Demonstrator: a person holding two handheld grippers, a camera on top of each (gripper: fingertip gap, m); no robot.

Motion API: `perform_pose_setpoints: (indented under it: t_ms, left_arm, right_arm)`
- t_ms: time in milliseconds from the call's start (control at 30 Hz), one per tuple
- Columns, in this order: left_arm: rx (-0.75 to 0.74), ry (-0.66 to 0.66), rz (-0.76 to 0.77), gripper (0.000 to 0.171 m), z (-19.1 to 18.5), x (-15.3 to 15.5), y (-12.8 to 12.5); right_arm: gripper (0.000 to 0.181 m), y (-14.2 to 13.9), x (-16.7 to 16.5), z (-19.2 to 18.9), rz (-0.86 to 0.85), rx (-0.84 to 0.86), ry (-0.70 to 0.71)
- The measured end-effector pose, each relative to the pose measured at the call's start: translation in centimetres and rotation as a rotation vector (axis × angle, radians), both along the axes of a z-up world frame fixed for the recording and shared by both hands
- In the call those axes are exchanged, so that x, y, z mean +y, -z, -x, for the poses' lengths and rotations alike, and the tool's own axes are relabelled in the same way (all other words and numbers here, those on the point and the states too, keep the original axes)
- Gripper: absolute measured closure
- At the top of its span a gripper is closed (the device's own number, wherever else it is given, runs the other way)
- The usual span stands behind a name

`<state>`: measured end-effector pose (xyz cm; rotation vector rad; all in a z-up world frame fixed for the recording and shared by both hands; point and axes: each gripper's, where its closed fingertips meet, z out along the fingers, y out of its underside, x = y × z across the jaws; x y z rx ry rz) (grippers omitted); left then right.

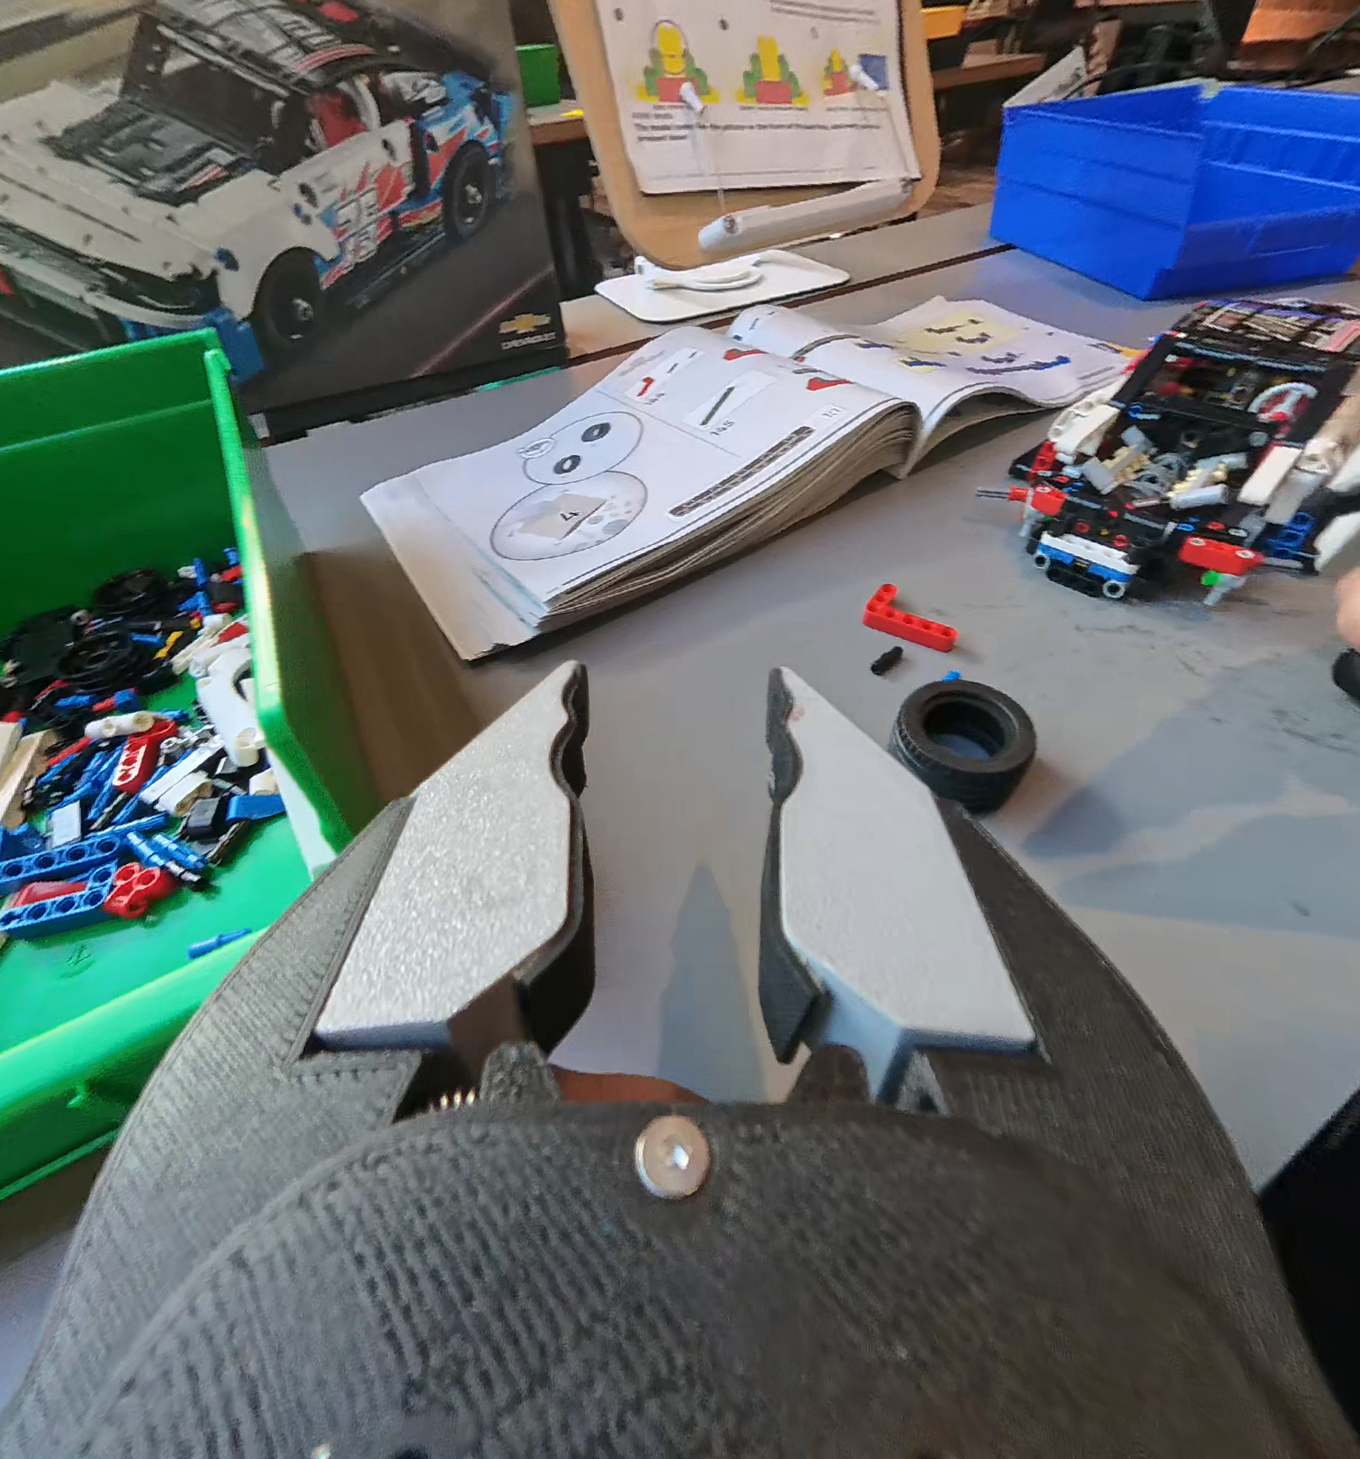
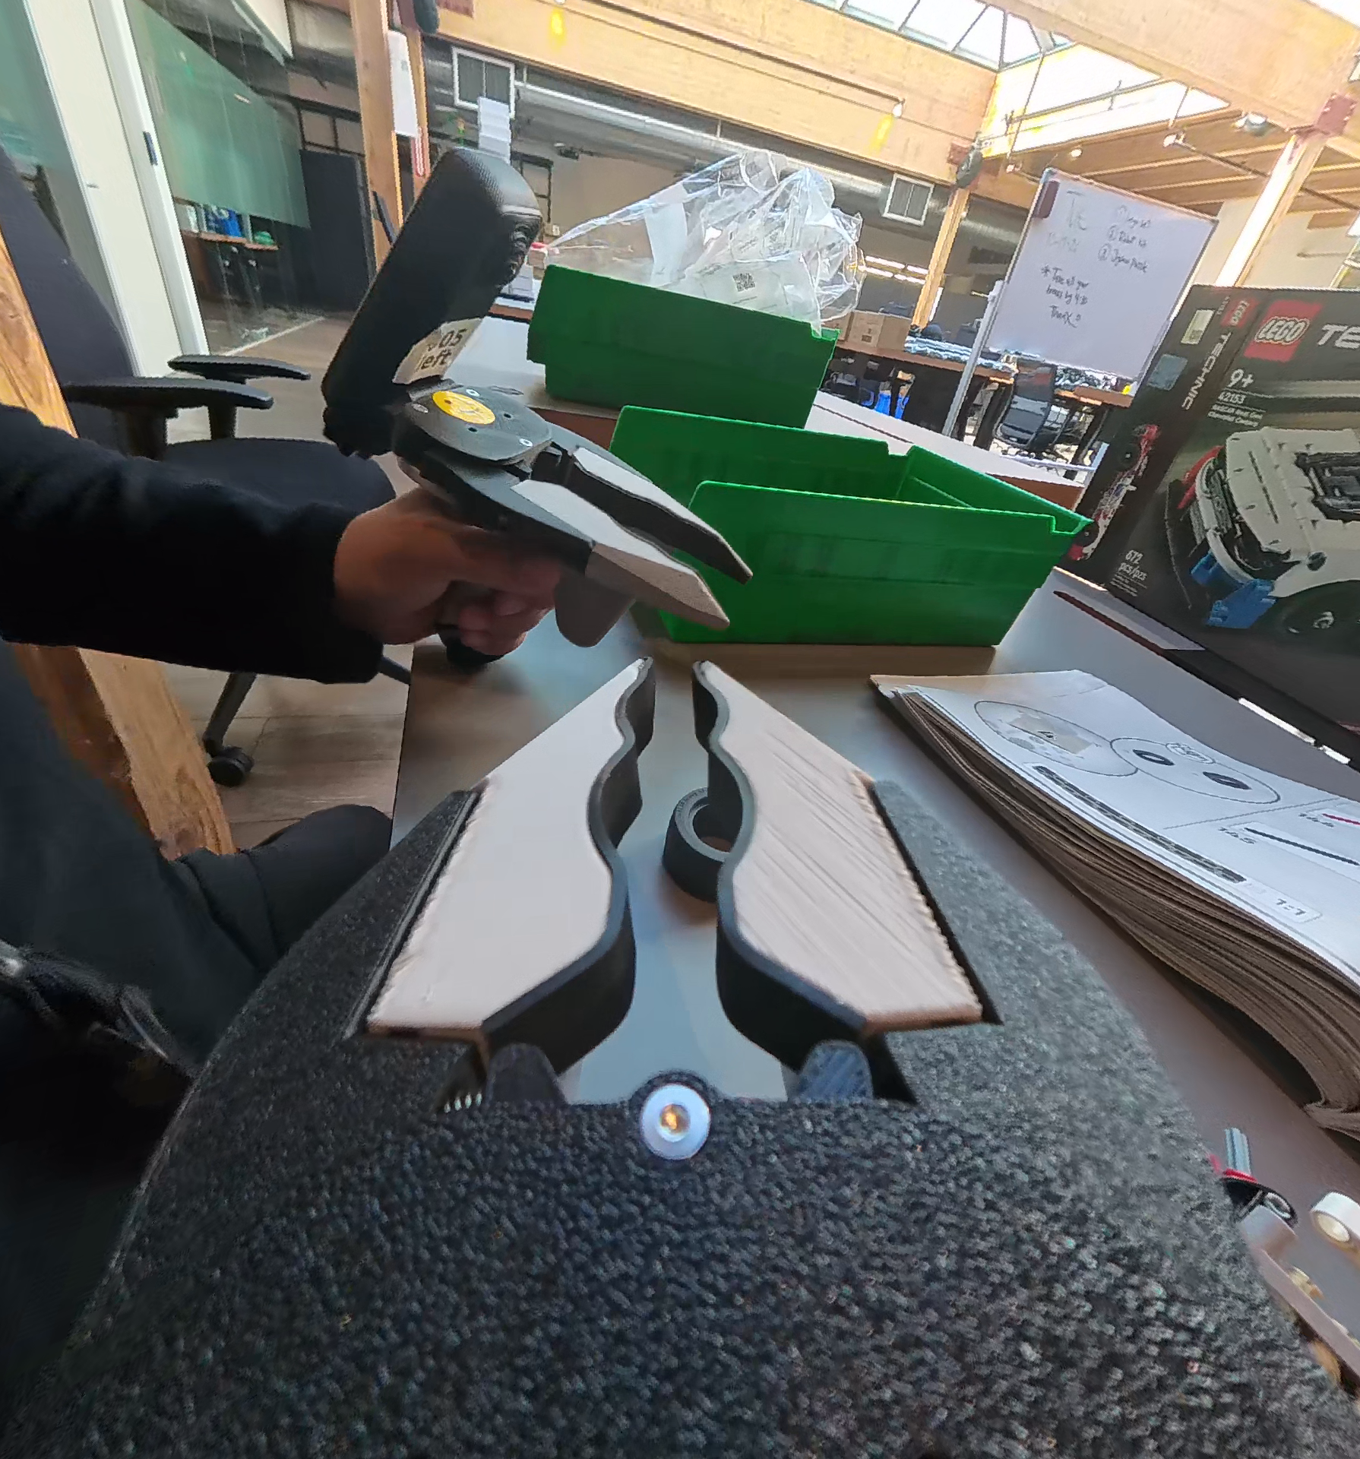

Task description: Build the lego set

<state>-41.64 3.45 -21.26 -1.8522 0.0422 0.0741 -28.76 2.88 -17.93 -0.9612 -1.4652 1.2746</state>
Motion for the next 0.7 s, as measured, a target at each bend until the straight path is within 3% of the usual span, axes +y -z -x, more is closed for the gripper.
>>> perform_pose_setpoints:
  t_ms: [200, 400, 700]
  left_arm:
    - [-0.057, 0.036, -0.029, 0.127, 0.0, 0.2, -0.4]
    - [0.018, 0.012, 0.001, 0.123, -0.1, 0.5, 0.1]
    - [0.054, -0.012, -0.023, 0.122, -0.1, 0.3, -0.3]
  right_arm:
    - [0.174, 0.2, -0.2, 0.8, -0.006, -0.016, -0.033]
    - [0.176, -0.2, 0.1, 0.6, -0.002, 0.013, -0.014]
    - [0.18, 0.0, 1.7, 0.7, 0.024, -0.006, 0.098]
